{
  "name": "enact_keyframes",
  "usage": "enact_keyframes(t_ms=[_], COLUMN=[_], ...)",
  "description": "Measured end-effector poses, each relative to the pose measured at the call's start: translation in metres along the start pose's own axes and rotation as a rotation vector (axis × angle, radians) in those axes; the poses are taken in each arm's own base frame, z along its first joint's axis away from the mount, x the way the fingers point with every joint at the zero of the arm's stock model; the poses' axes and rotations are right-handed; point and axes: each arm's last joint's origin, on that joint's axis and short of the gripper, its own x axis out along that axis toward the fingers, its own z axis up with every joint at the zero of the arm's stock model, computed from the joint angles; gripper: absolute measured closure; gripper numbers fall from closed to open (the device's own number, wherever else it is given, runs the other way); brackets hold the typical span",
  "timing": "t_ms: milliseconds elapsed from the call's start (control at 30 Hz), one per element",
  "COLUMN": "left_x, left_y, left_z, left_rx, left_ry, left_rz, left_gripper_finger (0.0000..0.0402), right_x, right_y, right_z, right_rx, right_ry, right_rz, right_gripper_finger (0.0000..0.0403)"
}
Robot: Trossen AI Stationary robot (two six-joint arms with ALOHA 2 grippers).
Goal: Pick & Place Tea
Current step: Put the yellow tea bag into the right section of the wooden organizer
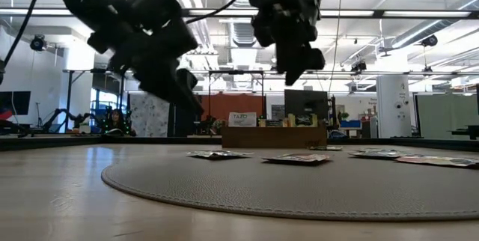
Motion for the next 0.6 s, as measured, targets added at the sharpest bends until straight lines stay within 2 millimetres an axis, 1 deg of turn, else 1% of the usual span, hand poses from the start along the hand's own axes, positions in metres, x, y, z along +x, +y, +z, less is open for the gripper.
enact_keyframes(t_ms=[133,233,300,400,500,600], left_x=[0.013,0.023,0.029,0.036,0.040,0.043], left_y=[-0.001,0.000,0.001,0.002,0.001,0.001], left_z=[-0.010,-0.015,-0.016,-0.015,-0.015,-0.016], left_rx=[0.095,0.147,0.161,0.136,0.077,0.037], left_ry=[0.054,0.089,0.108,0.118,0.128,0.136], left_rz=[-0.017,-0.026,-0.031,-0.068,-0.136,-0.147], left_gripper_finger=[0.0262,0.0262,0.0262,0.0262,0.0262,0.0262], right_x=[0.029,0.050,0.062,0.078,0.090,0.098], right_y=[0.021,0.028,0.028,0.022,0.018,0.017], right_z=[-0.010,-0.016,-0.020,-0.031,-0.041,-0.047], right_rx=[0.177,0.335,0.432,0.536,0.607,0.649], right_ry=[-0.070,-0.129,-0.160,-0.147,-0.131,-0.132], right_rz=[0.071,0.156,0.194,0.202,0.208,0.239], right_gripper_finger=[0.0234,0.0234,0.0235,0.0236,0.0235,0.0234])
